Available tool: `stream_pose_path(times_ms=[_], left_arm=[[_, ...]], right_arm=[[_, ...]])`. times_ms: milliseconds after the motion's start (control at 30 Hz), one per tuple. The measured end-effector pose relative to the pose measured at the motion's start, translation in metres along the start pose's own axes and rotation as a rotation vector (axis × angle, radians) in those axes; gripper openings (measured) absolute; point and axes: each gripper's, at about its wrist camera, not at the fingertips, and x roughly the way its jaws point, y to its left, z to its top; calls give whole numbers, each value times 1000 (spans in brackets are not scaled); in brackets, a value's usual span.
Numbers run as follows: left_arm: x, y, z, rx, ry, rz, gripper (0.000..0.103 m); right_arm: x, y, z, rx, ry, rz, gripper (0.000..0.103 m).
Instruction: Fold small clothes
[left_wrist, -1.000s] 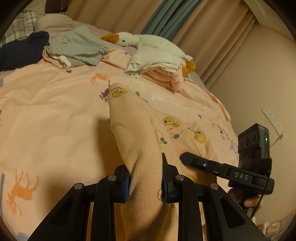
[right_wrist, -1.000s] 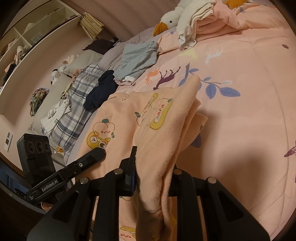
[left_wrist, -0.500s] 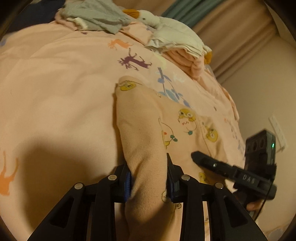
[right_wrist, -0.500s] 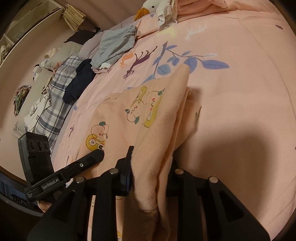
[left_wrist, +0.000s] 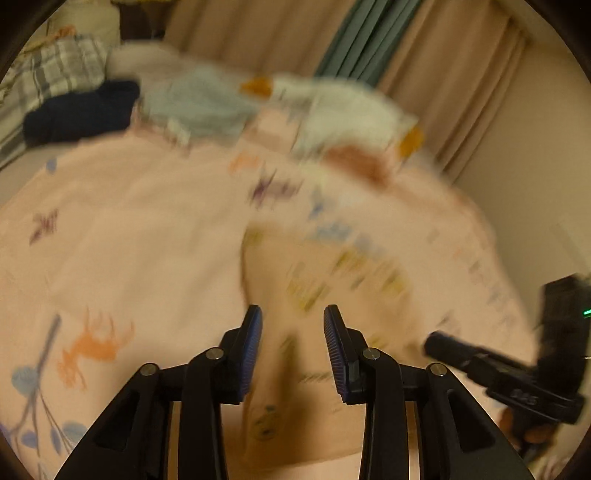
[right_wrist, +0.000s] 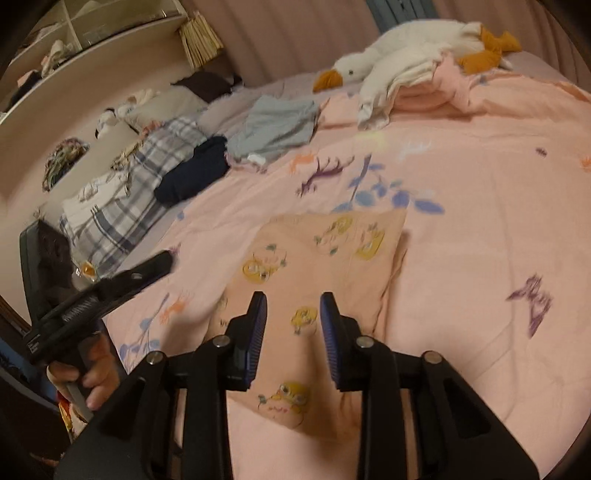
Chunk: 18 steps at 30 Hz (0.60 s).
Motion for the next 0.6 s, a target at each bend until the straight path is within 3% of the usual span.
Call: stream_pose_path(times_ms=[100,167,333,367,500,600], left_arm=[[48,19,-19,-86,134,-25,35],[48,27,-23,-104,118,-57,37],[31,31,-22,-168,138,-64,38],[24,28,-20,-163,135,-58,38],[-3,9,-26,-34,118,-53,38],[2,2,-43,29,206,2,38]], right_arm=[[34,-16,-15,39,102,-59,13],[48,-28,-23,65,110,-95,0],[33,-29,-28,128,80,-77,1],[23,-19,-29,102,69,-87,9],[3,17,-39,-16,43,-37,12],[25,21,-57,-24,146,-73,10]])
